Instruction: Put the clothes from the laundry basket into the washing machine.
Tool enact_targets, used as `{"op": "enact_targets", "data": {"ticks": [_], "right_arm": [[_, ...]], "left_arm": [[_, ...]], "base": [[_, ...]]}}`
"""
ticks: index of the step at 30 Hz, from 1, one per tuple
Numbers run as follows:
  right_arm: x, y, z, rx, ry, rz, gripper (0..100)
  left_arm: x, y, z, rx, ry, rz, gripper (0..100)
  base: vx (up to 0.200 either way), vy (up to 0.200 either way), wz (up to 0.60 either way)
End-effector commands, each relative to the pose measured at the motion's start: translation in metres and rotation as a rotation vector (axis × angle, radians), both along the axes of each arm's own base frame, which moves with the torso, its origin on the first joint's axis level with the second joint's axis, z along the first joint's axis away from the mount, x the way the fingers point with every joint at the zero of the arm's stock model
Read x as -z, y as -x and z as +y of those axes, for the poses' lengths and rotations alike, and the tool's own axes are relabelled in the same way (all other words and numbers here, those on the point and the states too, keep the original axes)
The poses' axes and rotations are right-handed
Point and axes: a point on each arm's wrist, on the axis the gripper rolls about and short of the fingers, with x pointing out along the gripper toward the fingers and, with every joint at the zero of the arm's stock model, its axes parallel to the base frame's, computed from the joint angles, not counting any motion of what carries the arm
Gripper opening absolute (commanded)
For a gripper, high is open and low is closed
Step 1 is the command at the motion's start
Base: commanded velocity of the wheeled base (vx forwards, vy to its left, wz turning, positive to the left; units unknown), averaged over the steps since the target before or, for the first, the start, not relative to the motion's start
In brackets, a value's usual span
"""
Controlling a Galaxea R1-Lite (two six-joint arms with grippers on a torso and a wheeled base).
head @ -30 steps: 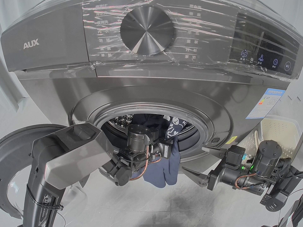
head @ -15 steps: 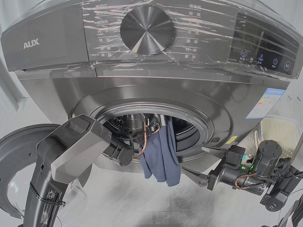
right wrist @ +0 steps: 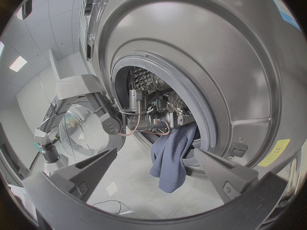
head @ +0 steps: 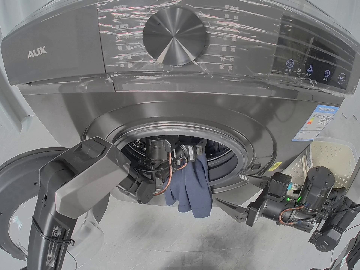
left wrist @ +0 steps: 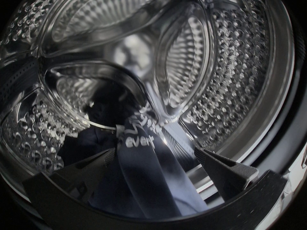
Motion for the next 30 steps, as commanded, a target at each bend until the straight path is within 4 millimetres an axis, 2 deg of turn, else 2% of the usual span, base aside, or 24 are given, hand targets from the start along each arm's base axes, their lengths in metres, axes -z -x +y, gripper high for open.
{"op": "enact_targets", "data": {"ticks": [1, 6, 13, 14, 20, 23, 26, 30], "right_arm": [[0.001, 0.0, 0.0, 0.0, 0.001, 0.002, 100], [0.0, 0.0, 0.0, 0.0, 0.001, 0.001, 100], [0.0, 0.0, 0.0, 0.002, -0.001, -0.001, 100], [0.0, 0.0, 0.0, 0.002, -0.001, -0.001, 100], [-0.001, 0.0, 0.0, 0.0, -0.002, -0.003, 100], [-0.001, 0.0, 0.0, 0.002, -0.002, -0.003, 100], [-0.001, 0.0, 0.0, 0.002, -0.002, -0.003, 100], [-0.001, -0.001, 0.0, 0.003, -0.002, -0.003, 100]], "left_arm": [[0.0, 0.037, -0.006, 0.089, -0.068, 0.1, 100], [0.015, 0.048, -0.005, 0.109, -0.121, 0.159, 100], [0.034, 0.042, -0.001, 0.103, -0.178, 0.169, 100], [0.034, 0.042, -0.001, 0.103, -0.178, 0.169, 0], [0.028, 0.034, -0.004, 0.092, -0.151, 0.135, 0], [0.008, 0.004, -0.011, -0.03, -0.042, 0.003, 0], [-0.008, -0.016, -0.007, -0.104, 0.024, -0.075, 0], [-0.017, -0.024, 0.0, -0.129, 0.054, -0.105, 0]], "base": [[0.0, 0.0, 0.0], [0.0, 0.0, 0.0], [0.0, 0.0, 0.0], [0.0, 0.0, 0.0], [0.0, 0.0, 0.0], [0.0, 0.0, 0.0], [0.0, 0.0, 0.0], [0.0, 0.0, 0.0]]}}
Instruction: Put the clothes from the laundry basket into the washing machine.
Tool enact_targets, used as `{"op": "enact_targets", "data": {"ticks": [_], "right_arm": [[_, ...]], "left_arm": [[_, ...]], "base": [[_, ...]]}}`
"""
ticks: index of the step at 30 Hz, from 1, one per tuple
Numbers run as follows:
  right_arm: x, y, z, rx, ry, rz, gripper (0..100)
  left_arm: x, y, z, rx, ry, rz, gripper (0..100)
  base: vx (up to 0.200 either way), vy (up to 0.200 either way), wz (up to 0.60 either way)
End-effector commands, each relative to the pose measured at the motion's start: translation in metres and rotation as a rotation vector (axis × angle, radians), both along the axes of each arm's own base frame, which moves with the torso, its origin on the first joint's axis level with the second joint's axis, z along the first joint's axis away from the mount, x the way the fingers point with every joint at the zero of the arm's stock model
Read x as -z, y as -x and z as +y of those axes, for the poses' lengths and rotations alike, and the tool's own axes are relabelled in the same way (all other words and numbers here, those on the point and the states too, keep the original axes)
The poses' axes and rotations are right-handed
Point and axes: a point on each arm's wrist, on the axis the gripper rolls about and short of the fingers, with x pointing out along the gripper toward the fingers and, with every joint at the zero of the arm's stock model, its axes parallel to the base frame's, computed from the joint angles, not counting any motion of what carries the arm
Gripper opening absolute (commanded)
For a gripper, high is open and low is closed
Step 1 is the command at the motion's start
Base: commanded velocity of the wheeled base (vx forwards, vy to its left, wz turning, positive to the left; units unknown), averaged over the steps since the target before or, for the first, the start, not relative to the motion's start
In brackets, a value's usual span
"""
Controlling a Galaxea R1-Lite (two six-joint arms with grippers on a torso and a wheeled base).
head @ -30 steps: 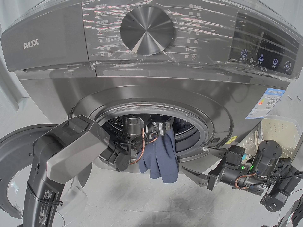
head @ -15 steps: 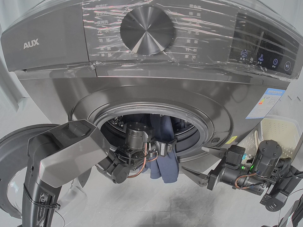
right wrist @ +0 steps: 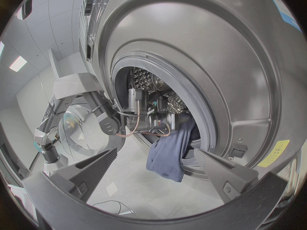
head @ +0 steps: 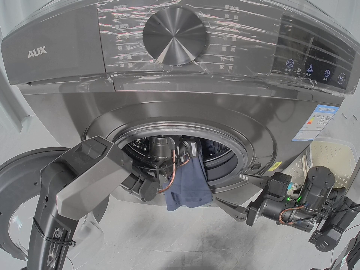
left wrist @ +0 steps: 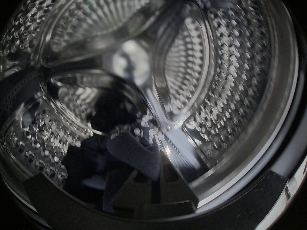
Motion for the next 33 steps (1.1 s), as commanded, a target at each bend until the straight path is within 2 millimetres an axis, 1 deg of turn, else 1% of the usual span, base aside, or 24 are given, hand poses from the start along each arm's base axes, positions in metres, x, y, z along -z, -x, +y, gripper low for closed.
{"op": "enact_targets", "data": {"ticks": [1, 4, 5, 8, 10, 14, 17, 19, 20, 24, 25, 26, 27, 28, 29, 30, 33], "right_arm": [[0.0, -0.001, 0.0, 0.0, -0.001, 0.0, 100], [0.0, 0.0, 0.0, -0.001, 0.0, 0.001, 100], [0.0, 0.0, 0.0, -0.003, -0.001, 0.0, 100], [-0.001, -0.001, 0.0, 0.0, -0.004, -0.005, 100], [-0.001, -0.001, 0.0, 0.002, -0.004, -0.004, 100], [-0.001, -0.001, -0.001, 0.002, -0.004, -0.004, 100], [-0.001, -0.001, 0.0, -0.001, -0.004, -0.004, 100], [-0.001, -0.001, 0.0, -0.001, -0.004, -0.004, 100], [-0.001, 0.0, 0.0, 0.0, -0.003, -0.003, 100], [-0.002, 0.0, 0.0, -0.001, -0.006, -0.007, 100], [-0.002, 0.0, 0.0, -0.001, -0.006, -0.007, 100], [-0.002, 0.0, 0.0, -0.001, -0.006, -0.007, 100], [-0.002, 0.0, 0.0, -0.001, -0.006, -0.007, 100], [-0.002, 0.0, 0.0, 0.0, -0.006, -0.007, 100], [-0.002, 0.0, 0.0, 0.0, -0.005, -0.009, 100], [-0.002, 0.0, 0.0, 0.0, -0.005, -0.009, 100], [-0.003, -0.001, -0.001, 0.002, -0.007, -0.011, 100]], "left_arm": [[-0.009, -0.025, 0.011, -0.086, 0.078, -0.075, 0], [-0.009, -0.024, 0.012, -0.087, 0.075, -0.074, 0], [-0.006, -0.023, 0.013, -0.086, 0.068, -0.063, 100], [-0.003, -0.017, 0.011, -0.073, 0.059, -0.041, 100], [-0.006, -0.008, 0.012, -0.053, 0.045, -0.018, 100], [-0.002, 0.013, 0.007, 0.021, 0.002, 0.053, 100], [0.007, 0.031, 0.011, 0.05, -0.067, 0.151, 100], [0.012, 0.037, 0.011, 0.068, -0.083, 0.174, 100], [0.017, 0.043, 0.012, 0.084, -0.106, 0.2, 100], [0.032, 0.048, 0.015, 0.087, -0.147, 0.249, 100], [0.032, 0.048, 0.015, 0.087, -0.147, 0.249, 100], [0.039, 0.05, 0.016, 0.087, -0.164, 0.273, 100], [0.039, 0.05, 0.016, 0.087, -0.164, 0.273, 100], [0.045, 0.051, 0.016, 0.089, -0.177, 0.284, 100], [0.048, 0.053, 0.015, 0.095, -0.185, 0.289, 0], [0.048, 0.054, 0.014, 0.098, -0.187, 0.29, 0], [0.059, 0.053, 0.012, 0.104, -0.208, 0.296, 0]], "base": [[0.0, 0.0, 0.0], [0.0, 0.0, 0.0], [0.0, 0.0, 0.0], [0.0, 0.0, 0.0], [0.0, 0.0, 0.0], [0.0, 0.0, 0.0], [0.0, 0.0, 0.0], [0.0, 0.0, 0.0], [0.0, 0.0, 0.0], [0.0, 0.0, 0.0], [0.0, 0.0, 0.0], [0.0, 0.0, 0.0], [0.0, 0.0, 0.0], [0.0, 0.0, 0.0], [0.0, 0.0, 0.0], [0.0, 0.0, 0.0], [0.0, 0.0, 0.0]]}}
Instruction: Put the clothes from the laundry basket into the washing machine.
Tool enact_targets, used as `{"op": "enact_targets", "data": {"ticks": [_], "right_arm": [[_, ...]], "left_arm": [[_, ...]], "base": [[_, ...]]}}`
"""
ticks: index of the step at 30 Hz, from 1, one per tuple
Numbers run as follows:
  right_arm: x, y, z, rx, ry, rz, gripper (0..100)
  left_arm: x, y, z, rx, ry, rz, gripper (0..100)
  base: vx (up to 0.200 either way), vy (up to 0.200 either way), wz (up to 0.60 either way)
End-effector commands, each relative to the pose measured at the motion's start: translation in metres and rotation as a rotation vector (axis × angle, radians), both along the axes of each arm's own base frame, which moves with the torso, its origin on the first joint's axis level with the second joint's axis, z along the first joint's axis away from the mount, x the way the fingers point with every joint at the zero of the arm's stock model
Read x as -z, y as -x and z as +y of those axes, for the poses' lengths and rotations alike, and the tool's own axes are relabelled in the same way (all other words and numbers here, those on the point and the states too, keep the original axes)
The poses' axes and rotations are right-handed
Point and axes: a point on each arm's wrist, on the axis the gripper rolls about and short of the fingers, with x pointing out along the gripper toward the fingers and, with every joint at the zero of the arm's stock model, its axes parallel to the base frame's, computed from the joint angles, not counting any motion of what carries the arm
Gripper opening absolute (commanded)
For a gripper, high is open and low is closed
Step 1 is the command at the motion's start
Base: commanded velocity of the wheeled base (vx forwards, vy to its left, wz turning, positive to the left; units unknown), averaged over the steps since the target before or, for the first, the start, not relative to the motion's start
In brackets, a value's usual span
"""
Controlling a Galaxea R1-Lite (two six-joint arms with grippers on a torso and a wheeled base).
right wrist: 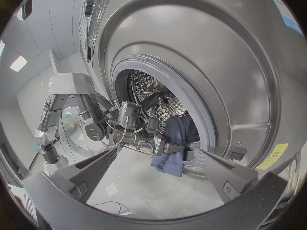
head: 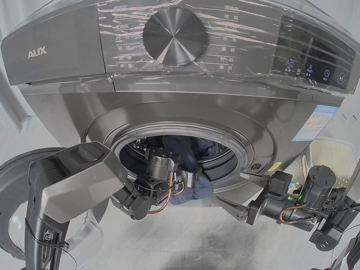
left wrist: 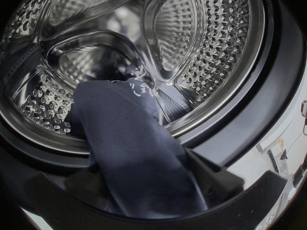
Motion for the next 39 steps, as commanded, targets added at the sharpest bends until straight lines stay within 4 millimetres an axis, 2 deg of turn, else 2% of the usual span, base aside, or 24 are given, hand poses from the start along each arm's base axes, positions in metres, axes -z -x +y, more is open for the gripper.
{"op": "enact_targets", "data": {"ticks": [1, 5, 9, 10, 17, 21, 39], "right_arm": [[-0.001, 0.0, 0.0, 0.002, -0.002, -0.001, 100], [-0.002, 0.0, 0.0, 0.001, -0.004, -0.006, 100], [-0.001, -0.001, 0.0, 0.001, -0.004, -0.006, 100], [-0.002, 0.0, 0.001, 0.0, -0.006, -0.006, 100], [-0.003, -0.001, 0.001, 0.002, -0.011, -0.012, 100], [-0.002, -0.001, 0.002, -0.002, -0.008, -0.009, 100], [-0.001, -0.002, 0.003, -0.003, -0.005, -0.005, 100]], "left_arm": [[0.018, -0.001, -0.002, 0.007, -0.024, 0.03, 0], [0.013, -0.011, -0.004, -0.006, 0.009, -0.001, 0], [0.002, -0.026, -0.007, -0.038, 0.065, -0.081, 0], [-0.007, -0.037, -0.009, -0.077, 0.106, -0.141, 0], [-0.022, -0.056, -0.015, -0.121, 0.201, -0.245, 0], [-0.036, -0.073, -0.013, -0.17, 0.253, -0.327, 0], [-0.064, -0.091, -0.009, -0.25, 0.344, -0.427, 0]], "base": [[0.0, 0.0, 0.0], [0.0, 0.0, 0.0], [0.0, 0.0, 0.0], [0.0, 0.0, 0.0], [0.0, 0.0, 0.0], [0.0, 0.0, 0.0], [0.0, 0.0, 0.0]]}}
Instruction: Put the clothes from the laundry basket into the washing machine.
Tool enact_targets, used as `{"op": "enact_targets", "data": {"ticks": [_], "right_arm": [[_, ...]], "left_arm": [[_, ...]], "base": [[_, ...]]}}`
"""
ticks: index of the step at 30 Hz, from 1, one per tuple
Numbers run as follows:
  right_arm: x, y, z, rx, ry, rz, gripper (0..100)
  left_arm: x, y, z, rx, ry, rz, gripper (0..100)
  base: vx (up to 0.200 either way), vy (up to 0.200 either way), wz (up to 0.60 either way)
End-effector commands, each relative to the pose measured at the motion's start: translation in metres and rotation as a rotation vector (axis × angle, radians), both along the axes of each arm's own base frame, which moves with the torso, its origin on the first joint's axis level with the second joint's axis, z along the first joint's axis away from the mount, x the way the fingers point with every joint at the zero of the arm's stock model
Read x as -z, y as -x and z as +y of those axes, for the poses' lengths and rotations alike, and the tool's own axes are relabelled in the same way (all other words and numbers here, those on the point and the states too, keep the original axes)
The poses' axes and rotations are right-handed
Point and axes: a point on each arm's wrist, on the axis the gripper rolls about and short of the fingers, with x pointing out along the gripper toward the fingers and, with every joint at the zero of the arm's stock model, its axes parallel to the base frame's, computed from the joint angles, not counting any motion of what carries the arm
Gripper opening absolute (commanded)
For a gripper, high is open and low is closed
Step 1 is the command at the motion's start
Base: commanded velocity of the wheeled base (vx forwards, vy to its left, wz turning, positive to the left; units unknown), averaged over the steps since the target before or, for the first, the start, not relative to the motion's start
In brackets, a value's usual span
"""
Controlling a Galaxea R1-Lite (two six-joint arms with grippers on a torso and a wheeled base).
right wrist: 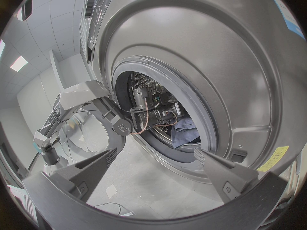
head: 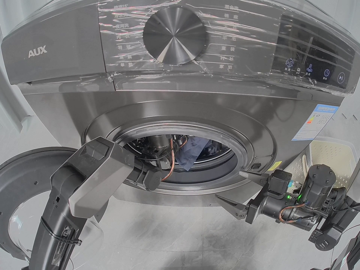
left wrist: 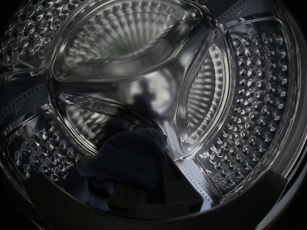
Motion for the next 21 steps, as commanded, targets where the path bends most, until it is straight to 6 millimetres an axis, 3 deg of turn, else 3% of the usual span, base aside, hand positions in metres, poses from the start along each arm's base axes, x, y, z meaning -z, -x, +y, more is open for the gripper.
{"op": "enact_targets", "data": {"ticks": [1, 5, 6, 21], "right_arm": [[0.001, 0.0, 0.001, -0.003, 0.003, 0.003, 100], [0.002, 0.0, 0.0, -0.001, 0.004, 0.006, 100], [0.002, 0.0, 0.0, -0.001, 0.004, 0.006, 100], [0.003, 0.001, 0.0, -0.004, 0.01, 0.013, 100]], "left_arm": [[-0.001, -0.004, 0.002, -0.011, 0.008, -0.009, 0], [0.001, -0.005, 0.004, -0.012, 0.003, -0.006, 0], [0.0, -0.004, 0.004, -0.011, 0.003, -0.006, 100], [0.02, 0.035, -0.017, 0.081, -0.084, 0.076, 100]], "base": [[0.0, 0.0, 0.0], [0.0, 0.0, 0.0], [0.0, 0.0, 0.0], [0.0, 0.0, 0.0]]}}
